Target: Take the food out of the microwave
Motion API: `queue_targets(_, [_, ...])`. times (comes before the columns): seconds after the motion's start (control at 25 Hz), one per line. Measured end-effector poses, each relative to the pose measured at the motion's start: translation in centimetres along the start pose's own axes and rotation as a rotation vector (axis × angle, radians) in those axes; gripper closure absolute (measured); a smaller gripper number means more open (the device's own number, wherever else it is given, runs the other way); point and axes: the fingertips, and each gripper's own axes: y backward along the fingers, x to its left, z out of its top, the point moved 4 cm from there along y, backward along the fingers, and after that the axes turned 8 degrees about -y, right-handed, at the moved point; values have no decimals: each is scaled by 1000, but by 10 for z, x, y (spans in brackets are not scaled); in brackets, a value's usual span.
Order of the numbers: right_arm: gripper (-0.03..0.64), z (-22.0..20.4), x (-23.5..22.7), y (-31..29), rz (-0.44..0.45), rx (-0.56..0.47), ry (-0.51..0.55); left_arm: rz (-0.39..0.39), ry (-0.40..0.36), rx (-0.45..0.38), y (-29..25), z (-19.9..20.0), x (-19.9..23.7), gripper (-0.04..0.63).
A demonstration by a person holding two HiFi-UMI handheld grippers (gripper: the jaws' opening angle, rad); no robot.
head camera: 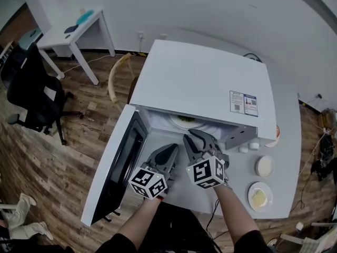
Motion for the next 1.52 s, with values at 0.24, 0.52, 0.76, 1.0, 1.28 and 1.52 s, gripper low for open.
queue_targets(0.24, [560, -7, -5, -21, 1, 89, 76, 14, 1, -15, 3, 4, 7, 577])
queue_targets(0.52, [560, -17, -11, -37, 57, 207, 112, 33, 21, -27, 14, 7, 17, 577])
queue_targets(0.76, [561, -12, -9, -45, 70, 209, 116, 34, 29, -33, 16, 9, 23, 577])
queue_targets(1.0, [562, -9, -6, -50, 94, 172, 131, 34, 50, -36, 18, 4, 23, 577])
queue_targets(1.28, [569, -7, 3, -32, 65, 119, 169, 22, 98, -38, 18, 3, 25, 577])
queue_targets(1.52, [569, -10, 11, -12, 64, 90, 149, -37, 283, -33, 4, -5, 23, 575])
